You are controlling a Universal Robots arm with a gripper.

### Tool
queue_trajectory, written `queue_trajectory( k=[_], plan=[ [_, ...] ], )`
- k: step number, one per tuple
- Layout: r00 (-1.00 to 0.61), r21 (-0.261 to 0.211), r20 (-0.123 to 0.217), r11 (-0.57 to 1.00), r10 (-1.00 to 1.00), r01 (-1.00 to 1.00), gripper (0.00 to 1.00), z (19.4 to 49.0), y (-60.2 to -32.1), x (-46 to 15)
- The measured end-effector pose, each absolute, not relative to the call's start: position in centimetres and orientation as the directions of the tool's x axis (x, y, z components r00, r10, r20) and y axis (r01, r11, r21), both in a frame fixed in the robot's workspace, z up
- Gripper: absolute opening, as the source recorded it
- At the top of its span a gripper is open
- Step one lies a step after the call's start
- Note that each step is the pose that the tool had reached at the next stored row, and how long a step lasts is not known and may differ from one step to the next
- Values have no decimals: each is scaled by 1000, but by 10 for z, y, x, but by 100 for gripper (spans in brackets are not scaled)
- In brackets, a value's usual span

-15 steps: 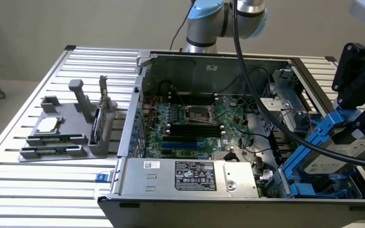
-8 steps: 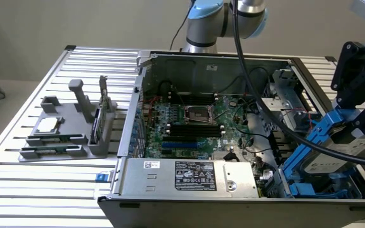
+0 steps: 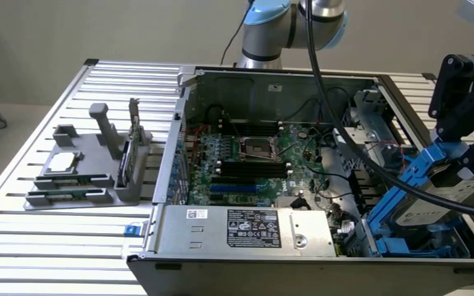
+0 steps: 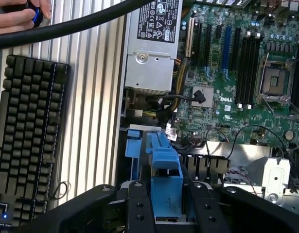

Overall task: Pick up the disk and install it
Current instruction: 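Insert the disk into the insertion slot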

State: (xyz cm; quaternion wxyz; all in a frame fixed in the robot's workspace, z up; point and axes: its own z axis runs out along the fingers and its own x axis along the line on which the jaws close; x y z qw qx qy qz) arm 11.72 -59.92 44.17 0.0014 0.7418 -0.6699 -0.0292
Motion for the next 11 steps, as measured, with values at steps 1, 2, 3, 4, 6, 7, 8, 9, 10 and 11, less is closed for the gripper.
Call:
queue_trajectory(
  k=[1, 2, 3, 4, 6, 7, 8, 9, 10, 11],
  plan=[
    [107, 41, -41, -108, -993, -993, 33, 442, -599, 117],
    [112, 41, -41, -114, -993, -993, 33, 441, -600, 117],
    [117, 41, -41, -119, -992, -992, 33, 441, -600, 117],
    [120, 41, -41, -122, -992, -992, 33, 441, -601, 117],
    [122, 41, -42, -124, -992, -991, 33, 439, -601, 117],
    [122, 41, -42, -124, -992, -991, 33, 439, -601, 117],
    [122, 41, -42, -124, -992, -991, 33, 439, -601, 117],
    [122, 40, -43, -124, -992, -991, 33, 439, -601, 117],
    [122, 40, -44, -124, -992, -992, 33, 438, -601, 117],
    [122, 40, -46, -124, -991, -992, 33, 438, -601, 117]
  ],
)
